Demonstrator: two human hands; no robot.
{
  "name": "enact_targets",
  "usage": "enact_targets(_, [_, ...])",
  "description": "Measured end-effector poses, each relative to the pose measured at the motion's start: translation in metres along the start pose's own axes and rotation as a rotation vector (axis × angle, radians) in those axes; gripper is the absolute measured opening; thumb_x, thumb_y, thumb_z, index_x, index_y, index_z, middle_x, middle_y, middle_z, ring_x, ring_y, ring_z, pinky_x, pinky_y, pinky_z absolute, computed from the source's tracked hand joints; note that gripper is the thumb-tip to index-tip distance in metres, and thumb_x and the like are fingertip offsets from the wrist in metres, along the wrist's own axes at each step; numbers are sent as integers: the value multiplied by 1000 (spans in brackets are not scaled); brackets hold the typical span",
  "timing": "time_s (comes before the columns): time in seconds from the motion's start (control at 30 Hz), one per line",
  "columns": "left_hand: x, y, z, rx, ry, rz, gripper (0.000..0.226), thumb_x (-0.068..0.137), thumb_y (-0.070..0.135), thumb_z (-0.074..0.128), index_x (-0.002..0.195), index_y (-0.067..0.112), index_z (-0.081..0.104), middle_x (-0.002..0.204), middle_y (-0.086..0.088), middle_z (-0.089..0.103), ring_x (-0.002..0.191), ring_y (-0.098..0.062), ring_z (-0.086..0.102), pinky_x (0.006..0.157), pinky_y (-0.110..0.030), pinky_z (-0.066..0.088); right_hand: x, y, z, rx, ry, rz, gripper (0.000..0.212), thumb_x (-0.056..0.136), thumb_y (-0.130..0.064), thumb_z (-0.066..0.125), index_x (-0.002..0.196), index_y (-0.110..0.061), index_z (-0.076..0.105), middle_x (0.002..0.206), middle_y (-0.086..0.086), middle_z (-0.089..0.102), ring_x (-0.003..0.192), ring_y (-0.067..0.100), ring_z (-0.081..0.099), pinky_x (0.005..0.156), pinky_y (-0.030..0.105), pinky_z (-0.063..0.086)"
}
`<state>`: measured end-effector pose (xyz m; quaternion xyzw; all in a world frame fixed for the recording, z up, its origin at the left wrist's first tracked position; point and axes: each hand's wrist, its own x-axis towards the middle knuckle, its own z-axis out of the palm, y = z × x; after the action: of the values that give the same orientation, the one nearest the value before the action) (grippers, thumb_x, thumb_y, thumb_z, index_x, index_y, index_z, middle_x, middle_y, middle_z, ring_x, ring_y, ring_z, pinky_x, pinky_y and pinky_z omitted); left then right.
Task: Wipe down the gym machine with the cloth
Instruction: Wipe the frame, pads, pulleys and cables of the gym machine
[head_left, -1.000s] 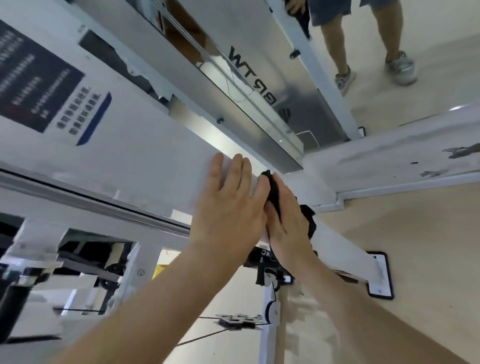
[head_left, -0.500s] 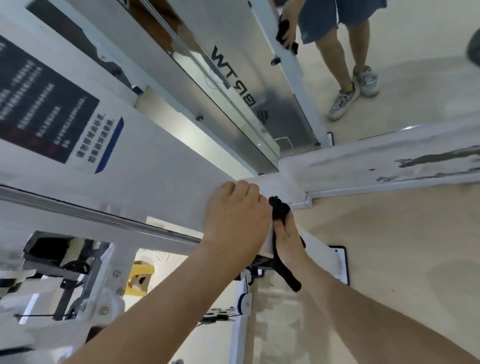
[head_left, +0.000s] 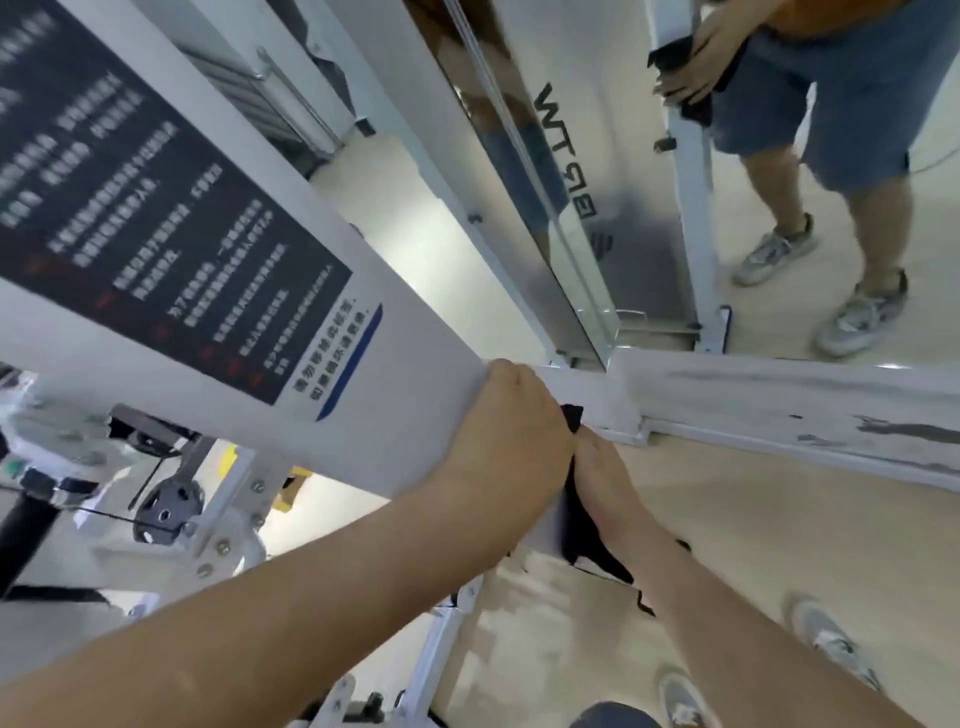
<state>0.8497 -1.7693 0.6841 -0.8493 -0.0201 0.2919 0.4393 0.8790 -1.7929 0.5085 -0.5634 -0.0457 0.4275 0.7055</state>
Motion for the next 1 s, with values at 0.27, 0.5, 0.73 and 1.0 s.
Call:
enact_targets(0.27, [5, -45, -43, -227, 31, -415, 22, 88, 13, 40, 69, 21, 34, 68, 1, 33, 72, -18, 31, 67, -28, 23, 5, -57, 7, -274, -399, -70, 43, 99, -14, 39, 63, -32, 54, 59, -15, 57, 59, 3, 51, 61, 23, 41])
enact_targets(0.5, [-5, -52, -36, -141, -141, -272, 25, 95, 4, 34, 82, 16, 52, 78, 1, 46, 71, -19, 35, 67, -34, 24, 8, -78, 13, -226, -531, 126, 27, 87, -42, 43, 71, -39, 63, 54, -18, 53, 66, 18, 49, 67, 36, 38])
enact_targets(0.73, [-40, -49, -31, 0, 35, -317, 38, 95, 25, 34, 113, 8, 62, 115, -16, 64, 112, -32, 58, 112, -50, 23, 10, -92, 13, -143, -547, -58, 34, 98, -17, 42, 119, -44, 43, 104, -9, 66, 95, 15, 63, 79, 31, 51])
enact_targets(1.0, [-52, -42, -18, 91, 21, -258, 69, 100, 44, 29, 149, -3, 19, 156, -25, 20, 143, -42, 19, 116, -57, 1, -18, -124, 37, 55, -581, -95, 22, 95, -26, 50, 94, -15, 69, 88, 0, 71, 88, 18, 68, 83, 35, 55])
